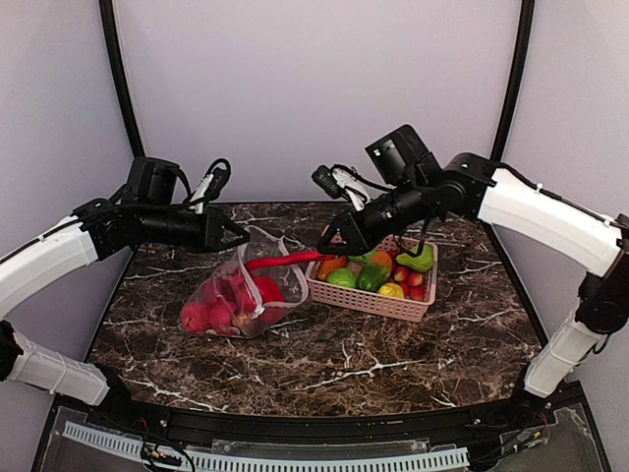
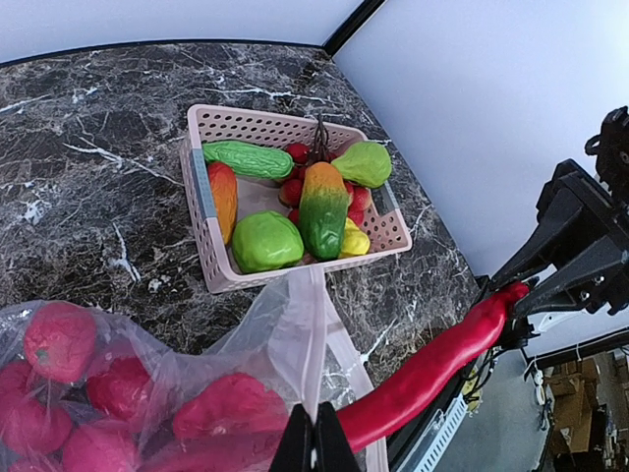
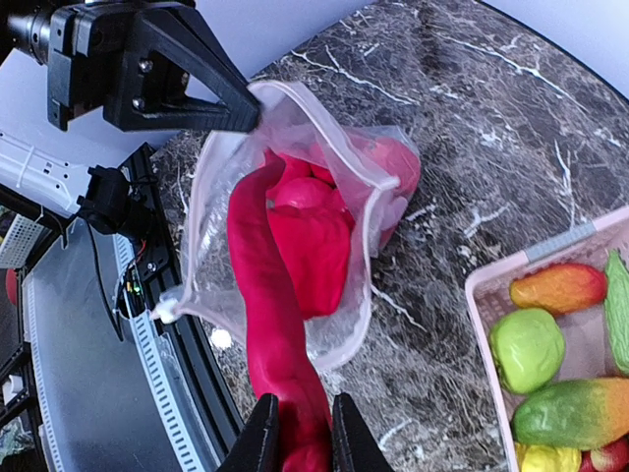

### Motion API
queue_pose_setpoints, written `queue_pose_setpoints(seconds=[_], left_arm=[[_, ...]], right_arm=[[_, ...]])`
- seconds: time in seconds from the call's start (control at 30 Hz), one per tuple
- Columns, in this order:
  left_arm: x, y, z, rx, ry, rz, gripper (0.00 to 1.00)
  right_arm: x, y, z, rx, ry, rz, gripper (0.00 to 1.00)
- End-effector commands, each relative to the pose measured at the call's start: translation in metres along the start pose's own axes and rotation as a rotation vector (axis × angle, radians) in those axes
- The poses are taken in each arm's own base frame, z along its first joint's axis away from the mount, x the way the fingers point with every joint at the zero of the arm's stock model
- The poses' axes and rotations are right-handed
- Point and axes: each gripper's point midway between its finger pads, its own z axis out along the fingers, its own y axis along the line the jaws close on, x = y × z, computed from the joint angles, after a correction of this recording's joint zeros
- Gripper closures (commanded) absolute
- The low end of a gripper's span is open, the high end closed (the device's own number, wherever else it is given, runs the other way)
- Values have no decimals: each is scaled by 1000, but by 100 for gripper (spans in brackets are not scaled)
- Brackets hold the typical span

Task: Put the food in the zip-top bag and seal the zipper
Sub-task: Place the fake vegetable in the zipper food storage bag.

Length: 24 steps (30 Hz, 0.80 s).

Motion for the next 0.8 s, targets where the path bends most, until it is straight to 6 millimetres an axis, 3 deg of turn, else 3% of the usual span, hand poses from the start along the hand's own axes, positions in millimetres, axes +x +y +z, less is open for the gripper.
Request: queue_pose_setpoints(seconds=[0.0, 0.2, 0.47, 0.77], left_arm=[[-8, -16, -5, 58, -16, 39, 99], [-12, -26, -6, 80, -21, 49, 100], [-15, -29, -13, 79, -52, 43, 99], [-13, -33, -12, 107, -51, 26, 100]], right_arm=[[-31, 17, 27, 39, -37, -12, 83], [-41, 27, 79, 134, 18, -38, 83], [-45, 36, 116, 170, -39, 5, 83], [-36, 11, 147, 268, -128, 44, 83]])
